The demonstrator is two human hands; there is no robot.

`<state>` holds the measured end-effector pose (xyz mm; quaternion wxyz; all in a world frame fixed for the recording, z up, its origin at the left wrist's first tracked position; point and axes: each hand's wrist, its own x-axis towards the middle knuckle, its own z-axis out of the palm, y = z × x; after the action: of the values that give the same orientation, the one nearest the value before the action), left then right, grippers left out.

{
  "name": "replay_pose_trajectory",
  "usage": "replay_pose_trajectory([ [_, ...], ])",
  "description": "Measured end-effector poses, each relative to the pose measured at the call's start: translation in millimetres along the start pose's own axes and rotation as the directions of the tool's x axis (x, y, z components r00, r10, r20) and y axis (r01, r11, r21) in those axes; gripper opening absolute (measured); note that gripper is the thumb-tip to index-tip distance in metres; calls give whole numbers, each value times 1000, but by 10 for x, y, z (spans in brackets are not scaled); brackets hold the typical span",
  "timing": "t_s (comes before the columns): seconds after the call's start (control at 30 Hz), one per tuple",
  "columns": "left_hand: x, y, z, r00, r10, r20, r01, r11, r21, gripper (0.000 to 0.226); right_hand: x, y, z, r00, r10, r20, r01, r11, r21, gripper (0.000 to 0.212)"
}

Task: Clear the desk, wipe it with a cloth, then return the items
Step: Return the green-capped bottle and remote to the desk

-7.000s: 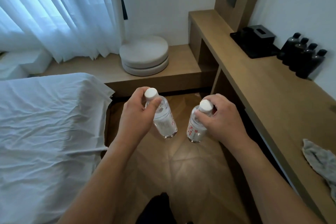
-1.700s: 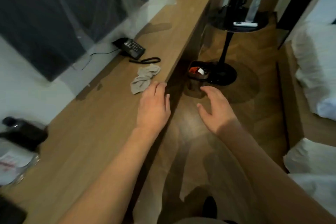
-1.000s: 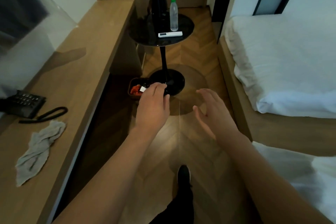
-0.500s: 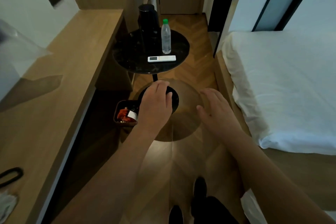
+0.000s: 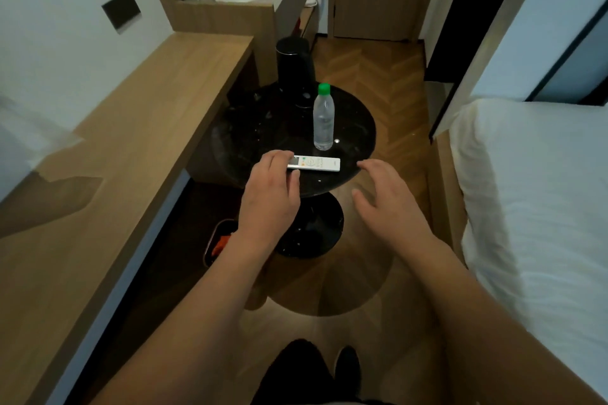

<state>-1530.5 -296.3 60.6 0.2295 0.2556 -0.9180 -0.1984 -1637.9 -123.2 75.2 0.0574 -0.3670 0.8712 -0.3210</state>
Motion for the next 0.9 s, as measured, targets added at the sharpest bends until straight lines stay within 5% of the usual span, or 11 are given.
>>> replay_pose_trajectory([
  [0.7, 2713, -904, 1368, 926, -267, 265, 320, 930, -182, 44, 3295, 597, 639, 959, 203, 198, -187, 977, -98, 69],
  [0.8, 2773, -1050, 1480, 873, -372, 315, 430, 892, -140, 45, 3528, 648, 784, 948, 202, 246, -176, 976, -125, 65],
  [0.9, 2730, -1200, 1622, 731, -560, 390, 621, 783, -40, 50, 3730, 734, 893, 926, 214, 311, -167, 971, -171, 53],
])
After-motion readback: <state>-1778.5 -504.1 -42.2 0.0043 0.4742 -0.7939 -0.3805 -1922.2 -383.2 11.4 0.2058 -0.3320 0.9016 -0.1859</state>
